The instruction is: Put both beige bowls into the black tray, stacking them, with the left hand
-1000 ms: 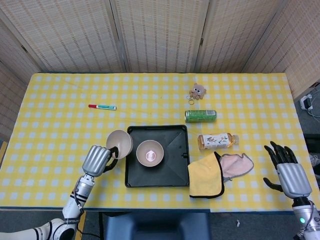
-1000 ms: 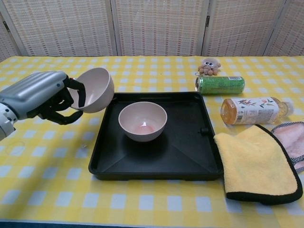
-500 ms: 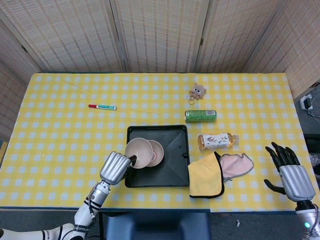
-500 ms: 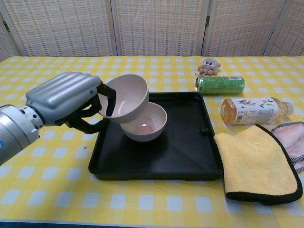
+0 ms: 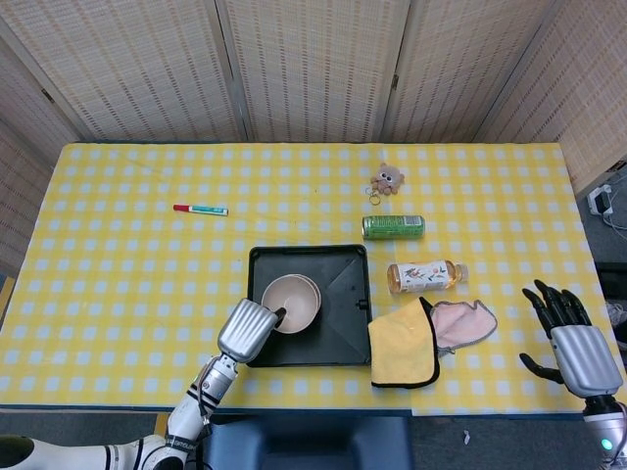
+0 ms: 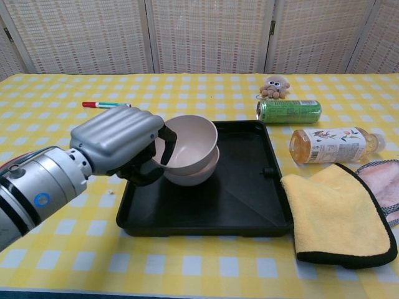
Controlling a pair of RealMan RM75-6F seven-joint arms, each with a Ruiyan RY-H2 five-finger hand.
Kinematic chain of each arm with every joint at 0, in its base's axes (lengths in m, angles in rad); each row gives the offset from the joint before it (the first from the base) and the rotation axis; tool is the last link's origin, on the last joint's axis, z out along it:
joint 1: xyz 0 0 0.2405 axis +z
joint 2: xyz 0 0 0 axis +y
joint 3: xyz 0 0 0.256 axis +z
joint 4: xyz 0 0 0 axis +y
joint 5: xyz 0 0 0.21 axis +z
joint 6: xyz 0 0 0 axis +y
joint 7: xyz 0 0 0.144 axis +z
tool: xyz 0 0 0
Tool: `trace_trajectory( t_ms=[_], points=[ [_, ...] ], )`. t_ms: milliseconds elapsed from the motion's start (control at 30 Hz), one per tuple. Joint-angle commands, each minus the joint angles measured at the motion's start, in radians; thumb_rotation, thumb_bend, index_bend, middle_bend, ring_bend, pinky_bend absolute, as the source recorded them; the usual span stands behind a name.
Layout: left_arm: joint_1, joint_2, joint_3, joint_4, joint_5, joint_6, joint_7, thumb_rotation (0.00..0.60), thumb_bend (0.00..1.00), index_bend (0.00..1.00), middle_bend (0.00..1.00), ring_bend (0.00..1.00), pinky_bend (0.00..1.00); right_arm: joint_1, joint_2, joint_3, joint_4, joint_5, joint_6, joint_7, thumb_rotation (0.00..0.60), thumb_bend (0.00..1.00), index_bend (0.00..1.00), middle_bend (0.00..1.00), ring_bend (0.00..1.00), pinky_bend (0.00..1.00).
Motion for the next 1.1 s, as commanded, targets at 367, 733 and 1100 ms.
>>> trace_trajectory(
  t_ms=[367,733,1100],
  points=[
    [-0.034,-0.028,-0.017,0.073,-0.046,-0.031,-0.006,0.600,0.50,0.64,1.00,1.00,1.00,0.001,-0.003,0.005,0.005,0.009,-0.005,-0.007,0.600,0.26,0.00,0.00,0.00,0.00],
    [-0.047,-0.030,-0.014,0.096,-0.055,-0.034,-0.022,0.600,0.51,0.54,1.00,1.00,1.00,0.004,-0.007,0.009,0.010,0.019,-0.012,-0.009,0.600,0.26,0.00,0.00,0.00,0.00],
    [-0.042,-0.022,0.008,0.063,-0.036,-0.010,-0.031,0.600,0.50,0.42,1.00,1.00,1.00,-0.002,-0.006,0.007,0.008,0.009,0.000,-0.009,0.600,0.26,0.00,0.00,0.00,0.00]
  ],
)
